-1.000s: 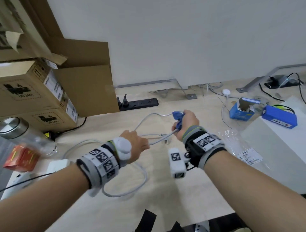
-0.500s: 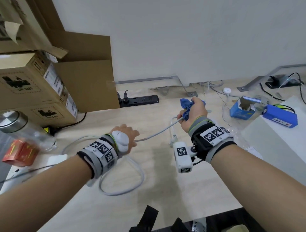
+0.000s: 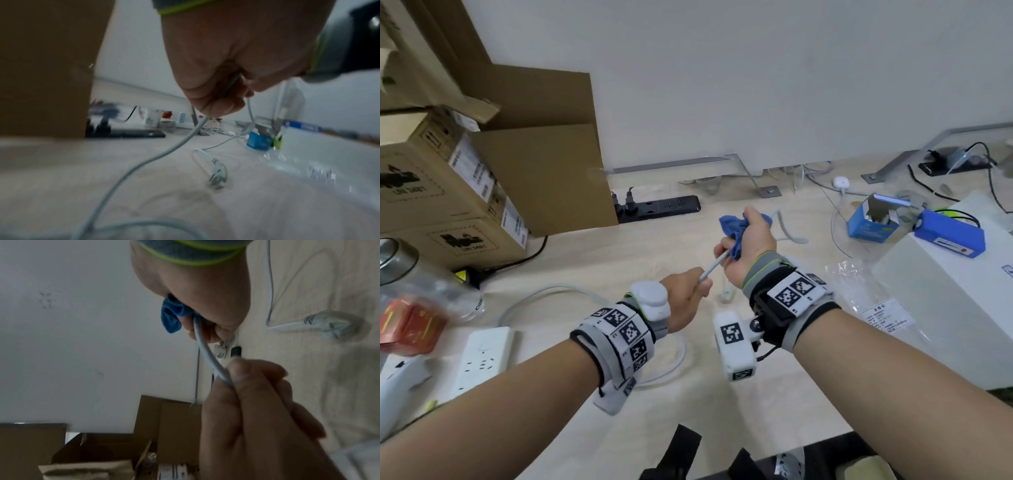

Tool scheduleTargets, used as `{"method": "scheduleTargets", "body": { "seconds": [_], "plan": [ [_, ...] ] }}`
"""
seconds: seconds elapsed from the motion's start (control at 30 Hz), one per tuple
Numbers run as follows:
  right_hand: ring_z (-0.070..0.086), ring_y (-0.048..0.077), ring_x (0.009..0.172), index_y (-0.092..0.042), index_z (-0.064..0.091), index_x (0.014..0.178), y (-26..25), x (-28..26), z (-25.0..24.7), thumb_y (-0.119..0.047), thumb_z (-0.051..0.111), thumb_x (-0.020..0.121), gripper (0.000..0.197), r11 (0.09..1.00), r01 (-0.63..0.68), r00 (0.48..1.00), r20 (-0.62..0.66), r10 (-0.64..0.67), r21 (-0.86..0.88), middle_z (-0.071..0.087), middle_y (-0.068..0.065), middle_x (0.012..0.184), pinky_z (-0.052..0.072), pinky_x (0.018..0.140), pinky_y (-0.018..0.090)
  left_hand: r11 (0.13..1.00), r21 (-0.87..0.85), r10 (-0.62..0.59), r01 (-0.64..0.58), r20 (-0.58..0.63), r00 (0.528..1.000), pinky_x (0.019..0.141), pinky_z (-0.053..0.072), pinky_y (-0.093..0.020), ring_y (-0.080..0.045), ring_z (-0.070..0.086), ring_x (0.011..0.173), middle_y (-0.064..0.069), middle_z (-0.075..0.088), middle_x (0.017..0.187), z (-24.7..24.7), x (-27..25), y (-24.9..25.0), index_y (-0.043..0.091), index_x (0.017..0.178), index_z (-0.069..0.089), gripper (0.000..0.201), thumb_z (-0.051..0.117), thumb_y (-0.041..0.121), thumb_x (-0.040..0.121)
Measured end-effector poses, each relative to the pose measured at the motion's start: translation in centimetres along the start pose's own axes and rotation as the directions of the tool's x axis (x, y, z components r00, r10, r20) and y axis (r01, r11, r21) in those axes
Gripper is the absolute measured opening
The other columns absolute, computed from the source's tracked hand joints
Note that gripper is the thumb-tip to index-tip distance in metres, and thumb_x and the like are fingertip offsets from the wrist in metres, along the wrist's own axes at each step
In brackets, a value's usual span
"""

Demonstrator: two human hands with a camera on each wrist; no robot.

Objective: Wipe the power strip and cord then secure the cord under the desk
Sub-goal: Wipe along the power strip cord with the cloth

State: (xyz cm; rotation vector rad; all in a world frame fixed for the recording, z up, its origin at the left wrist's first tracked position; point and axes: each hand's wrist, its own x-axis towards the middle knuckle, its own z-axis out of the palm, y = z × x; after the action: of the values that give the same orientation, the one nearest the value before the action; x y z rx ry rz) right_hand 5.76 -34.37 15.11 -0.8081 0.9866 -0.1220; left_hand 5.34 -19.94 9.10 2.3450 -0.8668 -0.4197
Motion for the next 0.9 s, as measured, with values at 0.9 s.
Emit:
{"method": "scheduleTargets", "body": {
  "seconds": [0.9],
  "plan": [
    [0.025, 0.018, 0.054, -0.015, 0.046, 0.084, 0.3, 1.7, -2.8, -0.026, 0.047, 0.092, 0.013, 0.990, -0.084, 0.991, -0.114, 0.071, -0.112, 0.042, 0.002, 0.076, 0.035, 0.057, 0.032, 0.620, 0.581, -0.081, -0.527, 0.715, 0.694, 0.081, 0.047, -0.038, -0.033, 0.059, 0.090, -0.009, 0.064, 0.101, -2.6, -4.3, -3.5, 0.009, 0.095, 0.063, 0.060, 0.016, 0.048, 0.098]
  ]
}}
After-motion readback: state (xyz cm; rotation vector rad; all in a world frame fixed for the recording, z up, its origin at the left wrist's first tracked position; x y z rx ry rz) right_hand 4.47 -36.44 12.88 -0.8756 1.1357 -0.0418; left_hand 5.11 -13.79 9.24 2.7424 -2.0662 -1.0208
